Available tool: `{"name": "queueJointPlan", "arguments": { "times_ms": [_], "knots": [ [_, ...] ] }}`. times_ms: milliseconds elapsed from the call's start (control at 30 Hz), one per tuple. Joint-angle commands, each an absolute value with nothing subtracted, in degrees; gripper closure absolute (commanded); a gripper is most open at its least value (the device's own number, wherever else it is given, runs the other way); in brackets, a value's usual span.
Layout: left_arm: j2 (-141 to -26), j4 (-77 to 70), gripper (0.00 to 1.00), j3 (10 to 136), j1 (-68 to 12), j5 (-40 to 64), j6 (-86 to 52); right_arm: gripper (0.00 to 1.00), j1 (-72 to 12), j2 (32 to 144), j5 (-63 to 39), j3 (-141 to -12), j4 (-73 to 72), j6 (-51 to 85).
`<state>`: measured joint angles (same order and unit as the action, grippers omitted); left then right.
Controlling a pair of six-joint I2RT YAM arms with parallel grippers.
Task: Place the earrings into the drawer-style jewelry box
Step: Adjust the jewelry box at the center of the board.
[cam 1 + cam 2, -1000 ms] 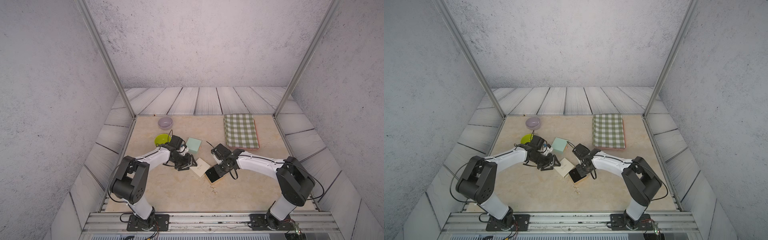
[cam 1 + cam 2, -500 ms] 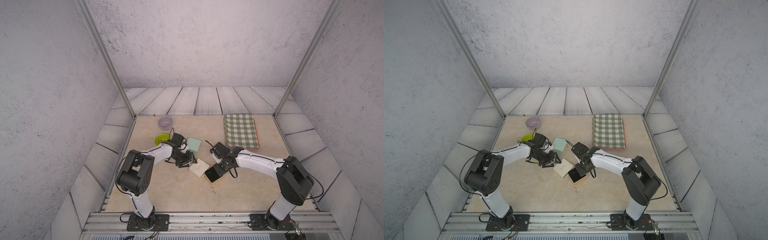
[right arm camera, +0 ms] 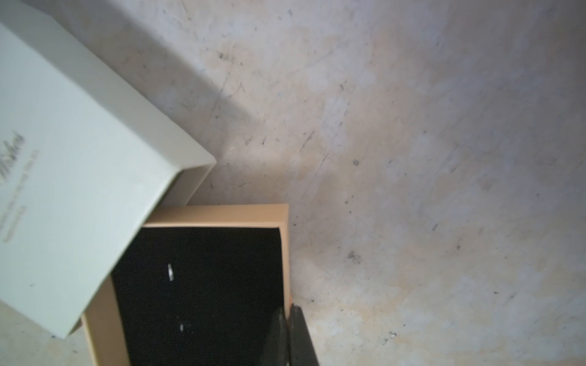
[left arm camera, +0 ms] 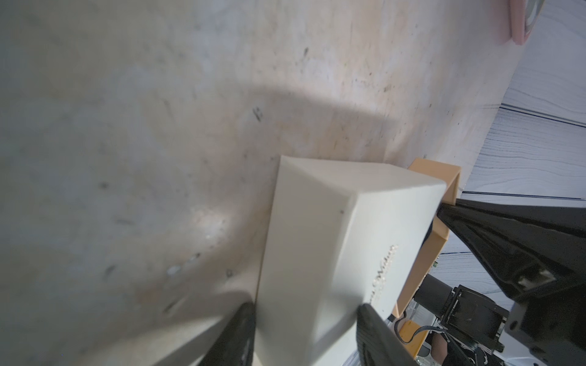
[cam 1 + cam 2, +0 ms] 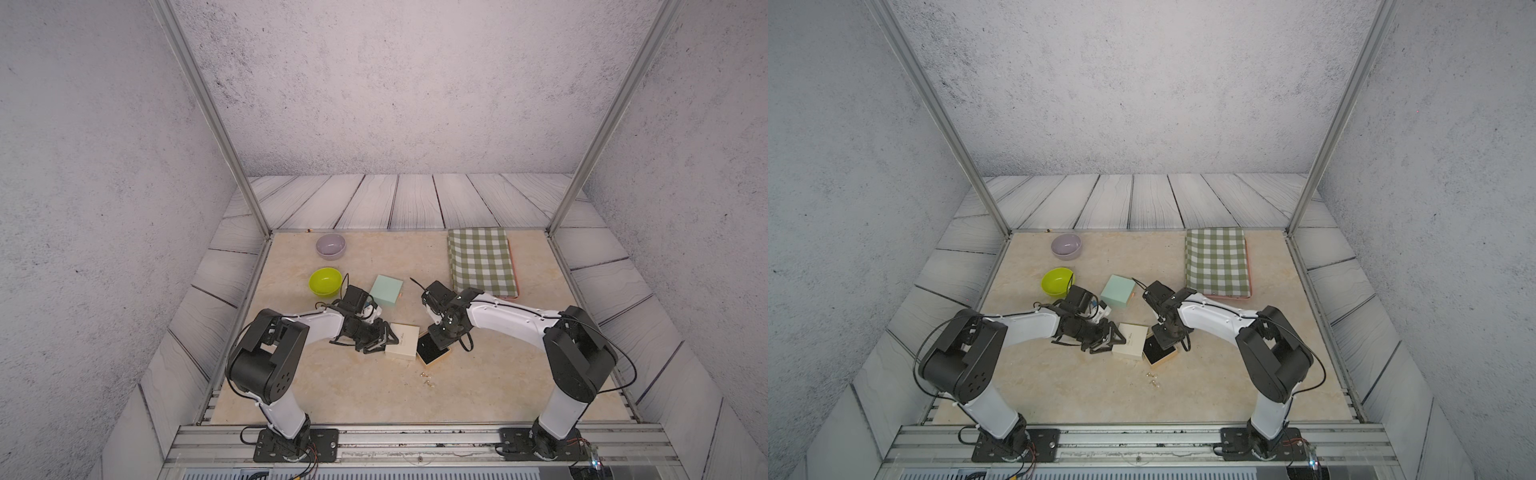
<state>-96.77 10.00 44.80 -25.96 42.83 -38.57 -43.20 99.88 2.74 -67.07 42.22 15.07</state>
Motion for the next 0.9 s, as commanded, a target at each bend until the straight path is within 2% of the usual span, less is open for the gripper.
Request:
{"name": "queueJointPlan", "arguments": {
  "times_ms": [0, 867],
  "knots": [
    [-96.6, 8.0, 0.48, 43.4, -26.4, 43.4, -39.9, 1.00, -42.8, 100.4, 5.0, -68.6, 45.1, 17.2],
    [-99.9, 6.1, 0.49, 42.5, -26.3, 42.8, -40.8, 1.00, -41.1, 95.5, 5.1, -67.5, 51.2, 12.9]
  ]
}}
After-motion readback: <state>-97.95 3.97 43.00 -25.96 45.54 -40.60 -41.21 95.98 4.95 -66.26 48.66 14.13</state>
